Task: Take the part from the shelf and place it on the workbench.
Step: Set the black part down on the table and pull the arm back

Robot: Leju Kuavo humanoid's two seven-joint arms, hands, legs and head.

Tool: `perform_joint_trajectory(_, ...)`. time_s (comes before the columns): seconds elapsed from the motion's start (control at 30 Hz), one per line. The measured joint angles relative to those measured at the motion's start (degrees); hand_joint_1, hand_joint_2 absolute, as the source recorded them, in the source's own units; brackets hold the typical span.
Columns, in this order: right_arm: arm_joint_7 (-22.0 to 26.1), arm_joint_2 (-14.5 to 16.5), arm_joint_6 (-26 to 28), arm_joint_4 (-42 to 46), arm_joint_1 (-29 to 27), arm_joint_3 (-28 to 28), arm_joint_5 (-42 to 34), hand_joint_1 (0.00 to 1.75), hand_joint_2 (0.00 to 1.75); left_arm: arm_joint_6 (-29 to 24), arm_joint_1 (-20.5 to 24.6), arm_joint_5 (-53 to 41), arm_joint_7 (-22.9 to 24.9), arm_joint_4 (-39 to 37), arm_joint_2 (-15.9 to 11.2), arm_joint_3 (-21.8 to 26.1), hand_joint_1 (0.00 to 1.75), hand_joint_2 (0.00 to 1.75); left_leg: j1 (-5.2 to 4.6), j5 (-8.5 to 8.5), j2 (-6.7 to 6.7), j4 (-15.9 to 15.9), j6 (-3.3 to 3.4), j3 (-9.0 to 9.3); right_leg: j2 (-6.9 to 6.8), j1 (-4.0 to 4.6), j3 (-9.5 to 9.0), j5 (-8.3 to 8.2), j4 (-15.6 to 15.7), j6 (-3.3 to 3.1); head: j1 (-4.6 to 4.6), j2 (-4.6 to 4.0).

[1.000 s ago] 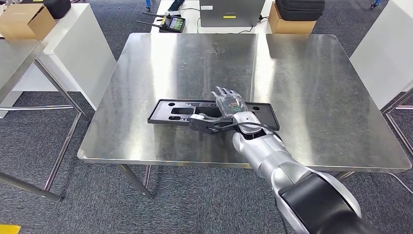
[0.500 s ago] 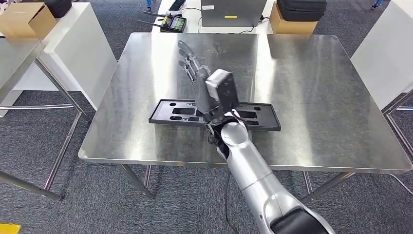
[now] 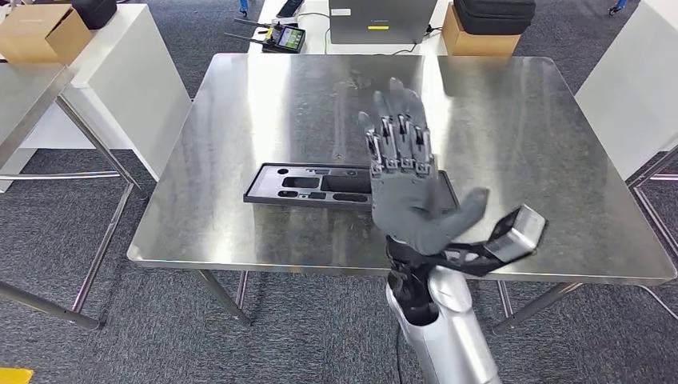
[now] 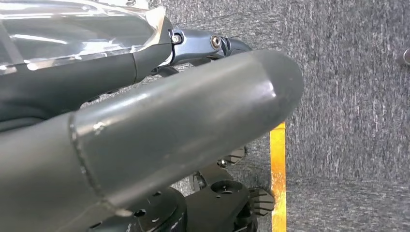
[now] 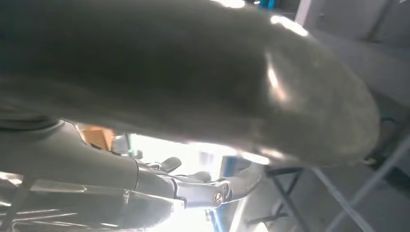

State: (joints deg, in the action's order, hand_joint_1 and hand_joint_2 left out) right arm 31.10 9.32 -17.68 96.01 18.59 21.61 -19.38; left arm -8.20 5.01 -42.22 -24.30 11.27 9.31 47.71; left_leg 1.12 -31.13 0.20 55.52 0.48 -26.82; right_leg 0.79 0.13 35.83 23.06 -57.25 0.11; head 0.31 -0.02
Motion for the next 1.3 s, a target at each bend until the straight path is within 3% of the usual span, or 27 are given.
perform_joint_trajectory(0.17,3.21,-1.28,-4.62,7.12,-7.79,-2.57,1.51,0.0,0.0,-0.65,1.06,-0.02,0.95,0.07,0.01,0.0,0.0,0.0,-0.03,-0.14,0.01,0.04,0.21,0.0,0.0,-0.15,-0.03,0.0,0.04,0.01,-0.01,0.0)
perform_joint_trajectory(0.43,5.6,-2.37,-3.86,10.43,-14.23,-5.96,5.22,0.0,0.0,1.32,1.0,-0.28,-1.47,0.07,-0.39,0.0,0.0,0.0,-0.28,-0.35,0.02,0.45,0.65,-0.04,0.01,-0.49,-0.11,-0.05,0.06,0.09,-0.01,0.0)
perform_joint_trajectory(0.53,6.47,-2.61,-2.85,11.33,-16.31,-7.28,5.83,0.0,0.0,1.72,0.96,-0.8,-1.68,0.07,-0.65,-0.03,0.0,0.0,-0.48,-0.04,0.04,0.36,1.25,-0.05,0.02,-0.57,-0.3,-0.38,0.39,0.57,-0.04,0.0)
perform_joint_trajectory(0.6,7.02,-2.89,-2.44,12.12,-17.63,-8.31,5.9,0.0,0.0,1.96,1.06,-1.05,-1.77,0.07,-0.68,-0.1,0.0,0.0,-0.09,1.19,0.25,-1.11,1.86,0.74,-0.07,-0.38,-0.25,-0.19,0.4,1.11,0.02,0.0)
perform_joint_trajectory(0.67,7.55,-3.28,-2.15,12.64,-18.95,-9.43,5.88,0.0,0.0,2.13,1.12,-1.14,-1.85,0.08,-0.67,-0.16,0.0,0.0,0.47,2.28,0.57,-2.56,2.32,1.54,-0.19,-0.41,1.48,1.97,-3.43,1.29,0.33,0.0)
perform_joint_trajectory(0.73,7.93,-3.67,-1.96,12.77,-20.36,-10.34,5.86,0.0,0.0,2.14,1.03,-1.15,-1.86,0.08,-0.67,-0.16,0.0,0.0,0.62,2.47,0.72,-2.73,2.45,1.56,-0.22,-0.97,4.78,5.01,-11.08,1.52,0.57,0.0)
perform_joint_trajectory(0.77,8.05,-3.81,-1.93,12.79,-21.04,-10.71,5.86,0.0,0.0,2.14,0.97,-1.15,-1.86,0.07,-0.67,-0.15,0.0,0.0,0.72,2.42,0.75,-2.71,2.37,1.55,-0.25,-1.35,6.01,5.75,-13.94,1.91,0.59,0.0)
perform_joint_trajectory(0.8,8.11,-3.9,-1.92,12.8,-21.54,-10.97,5.86,0.0,0.0,2.14,0.93,-1.15,-1.86,0.07,-0.67,-0.15,0.0,0.0,0.89,2.32,0.77,-2.67,2.21,1.61,-0.31,-1.76,6.23,5.6,-14.73,2.53,0.58,0.0)
perform_joint_trajectory(0.83,8.14,-3.96,-1.92,12.83,-21.85,-11.19,5.87,0.0,0.0,2.15,0.91,-1.15,-1.86,0.07,-0.67,-0.15,0.0,0.0,1.16,2.16,0.77,-2.58,1.93,1.7,-0.43,-2.19,5.32,4.57,-13.2,3.39,0.57,0.0)
perform_joint_trajectory(0.9,8.22,-4.06,-1.9,12.97,-22.09,-11.59,5.9,0.0,0.0,2.16,0.9,-1.15,-1.89,0.09,-0.75,-0.15,0.0,0.0,1.74,1.46,0.67,-1.92,0.79,1.7,-0.84,-2.9,0.97,1.97,-5.7,5.12,0.68,0.0)
perform_joint_trajectory(0.93,8.29,-4.1,-1.88,13.09,-22.2,-11.78,5.93,0.0,0.0,2.16,0.92,-1.15,-1.91,0.1,-0.83,-0.15,0.0,0.0,1.87,1.03,0.59,-1.41,0.09,1.44,-0.78,-2.84,-0.79,1.17,-2.91,5.38,0.82,0.0)
perform_joint_trajectory(0.97,8.4,-4.14,-1.86,13.25,-22.35,-12.0,5.93,0.0,0.0,2.16,0.93,-1.15,-1.94,0.12,-0.91,-0.16,0.0,0.0,1.87,0.59,0.47,-0.82,-0.59,1.17,-0.68,-2.84,-1.8,1.13,-1.21,5.22,0.95,0.0)
perform_joint_trajectory(1.0,8.51,-4.14,-1.83,13.39,-22.49,-12.26,5.93,0.0,0.0,2.16,0.95,-1.14,-1.97,0.13,-1.0,-0.16,0.0,0.0,1.79,0.31,0.36,-0.42,-1.09,0.85,-0.41,-2.67,-1.95,1.68,-1.17,4.56,1.01,0.0)
perform_joint_trajectory(1.1,8.78,-4.1,-1.79,13.84,-22.72,-12.77,5.87,0.0,0.0,2.16,0.95,-1.12,-2.01,0.14,-1.04,-0.16,0.0,0.0,2.07,-0.66,0.25,0.68,-1.78,0.35,-0.15,-2.71,-1.17,2.25,-1.79,2.6,0.73,0.0)
perform_joint_trajectory(1.17,8.81,-4.1,-1.79,14.09,-22.74,-12.86,5.88,0.0,0.0,2.17,0.98,-1.13,-2.04,0.14,-1.05,-0.17,0.0,0.0,2.12,-3.81,0.25,4.81,-1.66,-1.45,-0.17,-2.49,-0.92,2.06,-1.75,1.71,0.43,0.0)
perform_joint_trajectory(1.23,8.81,-4.1,-1.79,14.19,-22.77,-12.92,5.89,0.0,0.0,2.16,0.96,-1.13,-2.06,0.14,-1.1,-0.17,0.0,0.0,1.7,-8.11,0.23,12.62,-1.18,-5.12,-0.21,-1.8,-0.43,1.74,-1.76,1.03,0.24,0.0)
perform_joint_trajectory(1.27,8.81,-4.1,-1.79,14.19,-22.8,-12.95,5.88,0.0,0.0,2.16,0.92,-1.13,-2.06,0.14,-1.13,-0.17,0.0,0.0,1.42,-9.29,0.22,15.88,-0.85,-6.71,-0.22,-1.36,-0.1,1.51,-1.77,0.68,0.19,0.0)
perform_joint_trajectory(1.3,8.81,-4.1,-1.79,14.19,-22.83,-12.96,5.88,0.0,0.0,2.16,0.88,-1.13,-2.06,0.14,-1.16,-0.17,0.0,0.0,1.06,-9.26,0.21,17.32,-0.3,-7.45,-0.21,-0.87,0.23,1.26,-1.77,0.3,0.19,0.0)
